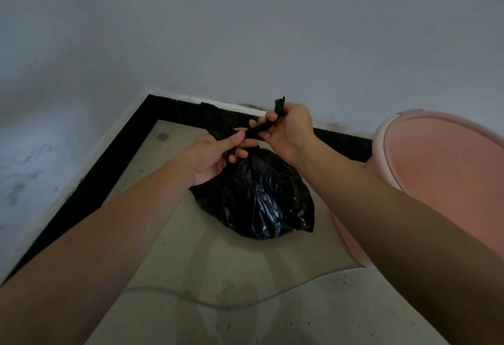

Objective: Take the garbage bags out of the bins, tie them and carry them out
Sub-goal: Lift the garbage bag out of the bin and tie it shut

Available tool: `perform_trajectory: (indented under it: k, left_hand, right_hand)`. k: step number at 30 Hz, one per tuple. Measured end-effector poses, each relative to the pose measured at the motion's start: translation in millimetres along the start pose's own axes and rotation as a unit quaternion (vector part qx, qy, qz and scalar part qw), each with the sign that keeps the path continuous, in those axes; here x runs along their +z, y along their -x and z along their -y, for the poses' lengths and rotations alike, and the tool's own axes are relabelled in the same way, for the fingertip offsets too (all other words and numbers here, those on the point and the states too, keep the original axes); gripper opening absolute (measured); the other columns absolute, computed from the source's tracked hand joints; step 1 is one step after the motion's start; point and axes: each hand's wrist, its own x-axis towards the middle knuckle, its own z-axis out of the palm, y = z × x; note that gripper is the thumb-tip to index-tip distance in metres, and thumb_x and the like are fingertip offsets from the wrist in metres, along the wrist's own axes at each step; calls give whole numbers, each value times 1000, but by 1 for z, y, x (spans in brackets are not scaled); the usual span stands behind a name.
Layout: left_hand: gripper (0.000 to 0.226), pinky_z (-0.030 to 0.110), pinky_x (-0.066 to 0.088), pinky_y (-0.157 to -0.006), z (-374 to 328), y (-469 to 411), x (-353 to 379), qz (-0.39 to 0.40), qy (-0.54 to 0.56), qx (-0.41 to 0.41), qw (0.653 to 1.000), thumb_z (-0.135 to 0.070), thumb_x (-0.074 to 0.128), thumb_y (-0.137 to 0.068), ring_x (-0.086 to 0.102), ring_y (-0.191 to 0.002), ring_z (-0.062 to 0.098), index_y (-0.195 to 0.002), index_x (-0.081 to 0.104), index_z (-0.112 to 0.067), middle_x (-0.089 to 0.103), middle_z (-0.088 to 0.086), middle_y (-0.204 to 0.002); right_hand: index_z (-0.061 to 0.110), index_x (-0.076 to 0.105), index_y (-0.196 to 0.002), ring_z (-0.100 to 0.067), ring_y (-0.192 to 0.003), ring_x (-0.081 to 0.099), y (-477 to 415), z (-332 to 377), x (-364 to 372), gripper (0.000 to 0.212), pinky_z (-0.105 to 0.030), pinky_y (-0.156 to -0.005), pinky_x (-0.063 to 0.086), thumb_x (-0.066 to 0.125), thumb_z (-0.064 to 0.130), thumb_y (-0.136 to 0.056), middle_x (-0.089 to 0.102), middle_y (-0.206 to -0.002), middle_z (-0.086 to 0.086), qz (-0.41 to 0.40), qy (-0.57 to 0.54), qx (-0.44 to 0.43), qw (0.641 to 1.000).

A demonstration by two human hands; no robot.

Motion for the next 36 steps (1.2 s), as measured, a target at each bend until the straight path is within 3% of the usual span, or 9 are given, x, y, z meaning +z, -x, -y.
perform_trajectory:
  k: [5, 12, 15, 19, 23, 26, 28, 30, 36]
  left_hand:
    - [29, 14, 37, -39, -6, 1, 9, -38, -15, 5, 999, -40, 47, -103, 53, -47, 6, -102, 63, -16, 73, 3, -71]
    - [36, 20, 49, -54, -11, 1, 5, 23, 50, -28, 998, -40, 37, -106, 63, -64, 13, -80, 51, -19, 75, 15, -97]
    - [39, 23, 55, -60, -7, -2, 2, -4, 53, -32, 998, -34, 39, -107, 69, -73, 16, -78, 54, -14, 73, 18, -97]
    - [20, 23, 59, -67, -8, 0, 1, -13, 56, -13, 998, -11, 62, -96, 70, -77, 17, -109, 65, 4, 70, 15, -93]
    - [19, 21, 57, -65, -3, 3, -1, -35, 11, 17, 999, 12, 64, -86, 70, -76, 16, -77, 72, -4, 72, 12, -88]
    - [45, 22, 55, -63, -8, 3, -10, -19, -20, 28, 999, 16, 63, -83, 71, -82, 18, -57, 49, -18, 72, 11, -82]
    - [47, 23, 55, -66, -15, 5, -18, 15, -46, 27, 998, 12, 67, -76, 71, -87, 17, -65, 35, -19, 70, 9, -79]
    - [48, 25, 54, -69, -24, 9, -22, 50, -91, 23, 994, 9, 70, -71, 70, -87, 16, -68, 31, -21, 68, 6, -76]
    - [48, 25, 54, -71, -34, 16, -18, 122, -177, 1, 977, 16, 66, -76, 67, -84, 19, -67, 35, -20, 65, 11, -80]
  right_hand:
    - [11, 45, -76, -20, -43, 56, 9, 2, 6, 32, -44, -65, 57, 27, 16, -102, 43, -52, -4, 20, -8, 6, 1000]
    - [14, 41, -71, -18, -41, 39, 10, 10, 1, 27, -35, -63, 57, 29, 18, -94, 29, -50, -1, 3, 12, -7, 1000]
    - [15, 42, -70, -16, -41, 26, 11, 8, 0, 27, -32, -58, 54, 30, 22, -93, 23, -49, 2, -18, 25, -2, 1000]
    - [16, 40, -71, -14, -40, 21, 10, 8, -6, 26, -28, -53, 50, 32, 26, -93, 22, -46, 4, -62, 43, 10, 997]
    - [14, 39, -78, -15, -37, 37, 7, 3, -12, 20, -38, -67, 59, 38, 27, -93, 28, -46, 1, -76, 78, 84, 991]
    - [15, 49, -84, -19, -57, 59, 2, 3, -24, 15, -40, -69, 61, 46, 21, -98, 50, -71, -6, -90, 285, 79, 951]
    - [21, 56, -93, -20, -77, 65, -7, 5, -38, 5, -37, -74, 60, 55, 17, -97, 62, -95, -9, -102, 478, -19, 872]
    - [24, 60, -108, -19, -95, 63, -14, 10, -48, 21, -32, -86, 53, 59, 10, -94, 64, -109, -7, -45, 585, -91, 804]
    - [32, 64, -122, -15, -122, 57, -6, 0, -33, 50, -34, -104, 47, 59, 1, -83, 61, -133, 1, 177, 540, 38, 822]
